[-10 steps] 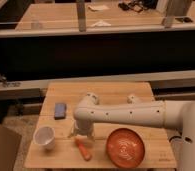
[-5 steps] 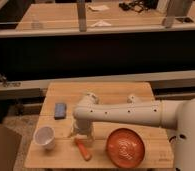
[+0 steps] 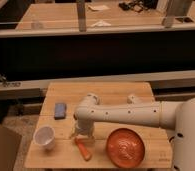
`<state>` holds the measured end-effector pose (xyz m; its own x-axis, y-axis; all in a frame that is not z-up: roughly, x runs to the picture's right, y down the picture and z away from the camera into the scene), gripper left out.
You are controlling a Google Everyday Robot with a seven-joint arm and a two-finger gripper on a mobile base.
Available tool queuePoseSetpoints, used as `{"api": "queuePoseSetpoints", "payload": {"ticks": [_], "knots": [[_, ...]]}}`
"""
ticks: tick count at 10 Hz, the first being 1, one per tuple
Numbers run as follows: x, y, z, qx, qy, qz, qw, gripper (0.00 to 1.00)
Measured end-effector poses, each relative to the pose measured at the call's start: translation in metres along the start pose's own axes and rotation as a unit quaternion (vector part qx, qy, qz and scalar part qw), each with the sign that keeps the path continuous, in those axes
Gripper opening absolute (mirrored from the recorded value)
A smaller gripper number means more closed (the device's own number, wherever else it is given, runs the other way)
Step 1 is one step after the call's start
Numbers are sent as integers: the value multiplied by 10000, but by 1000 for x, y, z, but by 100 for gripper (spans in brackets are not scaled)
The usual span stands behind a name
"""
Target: Place the pepper in the ceramic cup
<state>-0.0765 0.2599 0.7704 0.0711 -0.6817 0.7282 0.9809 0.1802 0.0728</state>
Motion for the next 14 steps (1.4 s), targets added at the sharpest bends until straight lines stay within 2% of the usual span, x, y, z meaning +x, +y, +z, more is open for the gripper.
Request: {"api": "queuePoseSetpoints", "payload": {"ticks": [14], "knots": [[11, 12, 15, 27, -109, -20, 9999, 80]]}}
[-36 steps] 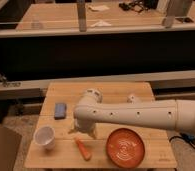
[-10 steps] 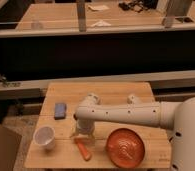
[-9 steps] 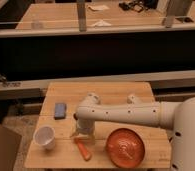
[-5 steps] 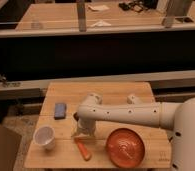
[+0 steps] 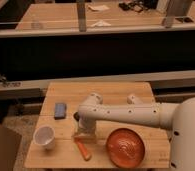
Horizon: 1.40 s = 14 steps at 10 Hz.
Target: Place the pepper in the ceramic cup
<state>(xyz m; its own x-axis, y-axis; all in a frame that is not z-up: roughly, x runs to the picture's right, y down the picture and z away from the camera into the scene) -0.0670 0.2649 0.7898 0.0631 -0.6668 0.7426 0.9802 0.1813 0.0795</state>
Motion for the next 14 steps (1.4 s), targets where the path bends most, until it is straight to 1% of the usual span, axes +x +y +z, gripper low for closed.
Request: {"api": "queuePoseSetpoints", "payload": {"ticks": [9, 14], "knots": [[4, 7, 4, 39, -26, -13, 10000, 80], [6, 12, 0, 52, -20, -13, 10000, 80]]}}
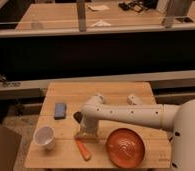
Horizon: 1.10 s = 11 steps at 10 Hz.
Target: Place the pepper in the ceramic cup
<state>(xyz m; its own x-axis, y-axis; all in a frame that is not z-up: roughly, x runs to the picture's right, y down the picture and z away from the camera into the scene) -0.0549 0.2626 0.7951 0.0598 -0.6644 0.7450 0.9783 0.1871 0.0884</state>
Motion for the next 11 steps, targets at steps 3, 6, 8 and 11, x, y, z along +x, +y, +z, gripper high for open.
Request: {"api": "queuePoseSetpoints", "payload": {"ticks": [3, 6, 8, 11], "knots": [[-3, 0, 1, -4, 52, -17, 10000, 80], [-2, 1, 0, -8, 55, -26, 10000, 80], [-1, 2, -2, -14, 62, -46, 10000, 80], [-1, 3, -4, 5, 92, -44, 9999, 80]]}}
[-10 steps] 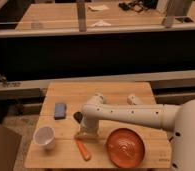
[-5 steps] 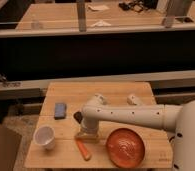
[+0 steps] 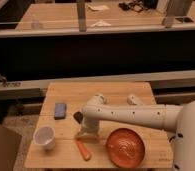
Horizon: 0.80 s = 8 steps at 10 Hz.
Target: Place the pepper in the ceramic cup
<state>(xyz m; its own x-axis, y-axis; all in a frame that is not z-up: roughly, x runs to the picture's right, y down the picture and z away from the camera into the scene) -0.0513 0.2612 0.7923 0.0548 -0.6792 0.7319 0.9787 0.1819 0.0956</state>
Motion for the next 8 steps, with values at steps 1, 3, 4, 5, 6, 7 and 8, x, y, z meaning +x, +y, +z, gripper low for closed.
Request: {"api": "queuePoseSetpoints", "payload": {"ticks": [1, 3, 4, 5, 6, 7, 8], "knots": [[0, 0, 0, 3, 3, 4, 10000, 80], [-1, 0, -1, -6, 21, -29, 10000, 80], [-2, 0, -1, -12, 36, -41, 10000, 80], [-2, 0, 0, -18, 51, -53, 10000, 80], [-3, -1, 0, -21, 59, -63, 10000, 80], [-3, 0, 0, -23, 63, -66, 10000, 80], [-3, -1, 0, -24, 72, -75, 9999, 80]]}}
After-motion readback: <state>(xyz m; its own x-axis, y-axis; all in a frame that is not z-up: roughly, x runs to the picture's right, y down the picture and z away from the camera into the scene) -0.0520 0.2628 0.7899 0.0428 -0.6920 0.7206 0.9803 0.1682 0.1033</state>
